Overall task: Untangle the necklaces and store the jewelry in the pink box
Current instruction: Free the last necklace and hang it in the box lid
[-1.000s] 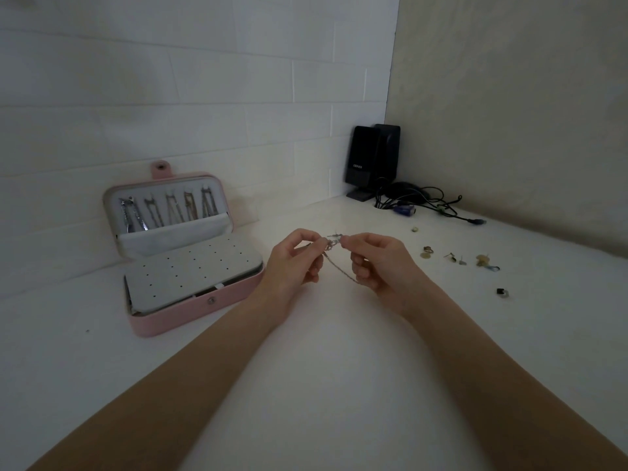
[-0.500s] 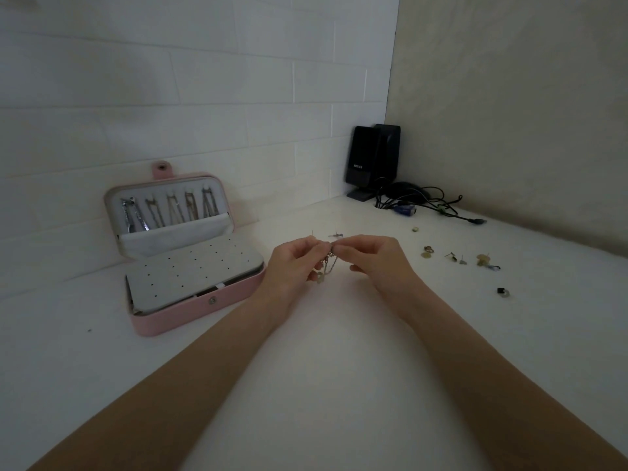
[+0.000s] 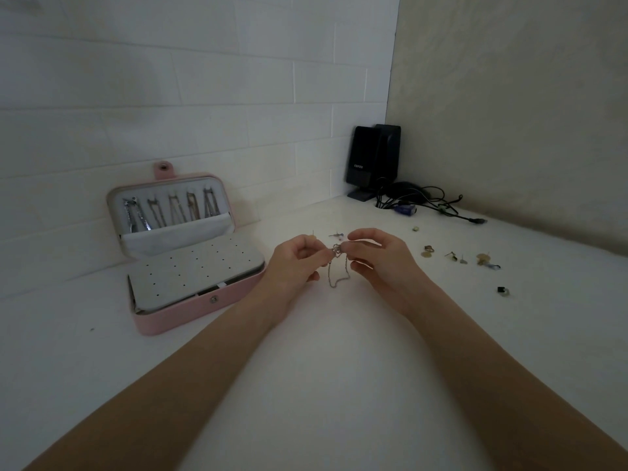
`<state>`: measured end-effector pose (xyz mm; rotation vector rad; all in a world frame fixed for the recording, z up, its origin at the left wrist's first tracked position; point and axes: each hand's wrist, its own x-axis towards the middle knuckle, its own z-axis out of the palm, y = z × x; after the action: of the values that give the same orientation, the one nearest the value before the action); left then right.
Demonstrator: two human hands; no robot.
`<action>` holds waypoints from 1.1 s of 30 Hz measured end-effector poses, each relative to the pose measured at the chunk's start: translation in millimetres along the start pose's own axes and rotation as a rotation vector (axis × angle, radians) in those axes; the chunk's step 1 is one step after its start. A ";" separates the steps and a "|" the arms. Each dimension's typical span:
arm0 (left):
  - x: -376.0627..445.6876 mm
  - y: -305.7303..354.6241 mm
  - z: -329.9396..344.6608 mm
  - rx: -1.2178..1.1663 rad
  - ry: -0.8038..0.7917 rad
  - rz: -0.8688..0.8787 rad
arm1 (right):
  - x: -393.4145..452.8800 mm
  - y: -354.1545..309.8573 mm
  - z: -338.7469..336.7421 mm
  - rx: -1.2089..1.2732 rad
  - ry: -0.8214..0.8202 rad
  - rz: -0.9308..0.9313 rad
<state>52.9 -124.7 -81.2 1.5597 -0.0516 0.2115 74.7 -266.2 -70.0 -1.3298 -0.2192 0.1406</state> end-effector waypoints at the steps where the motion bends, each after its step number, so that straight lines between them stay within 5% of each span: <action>1: 0.4 -0.4 -0.6 0.000 0.006 0.001 | -0.2 -0.2 0.4 0.003 0.000 0.003; 15: 1.6 -1.2 -0.8 -0.008 0.046 -0.027 | 2.7 5.2 1.7 -0.182 -0.024 -0.039; 24: 7.0 4.2 -4.7 -0.247 0.156 -0.102 | 3.4 2.0 -0.3 -0.151 -0.004 -0.052; 33: -0.5 -2.4 2.6 -0.188 -0.047 -0.065 | 2.6 3.2 1.3 -0.085 -0.045 -0.010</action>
<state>53.1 -127.3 -83.6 1.3767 -0.0561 0.1156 77.0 -263.6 -72.6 -1.4104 -0.2718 0.1542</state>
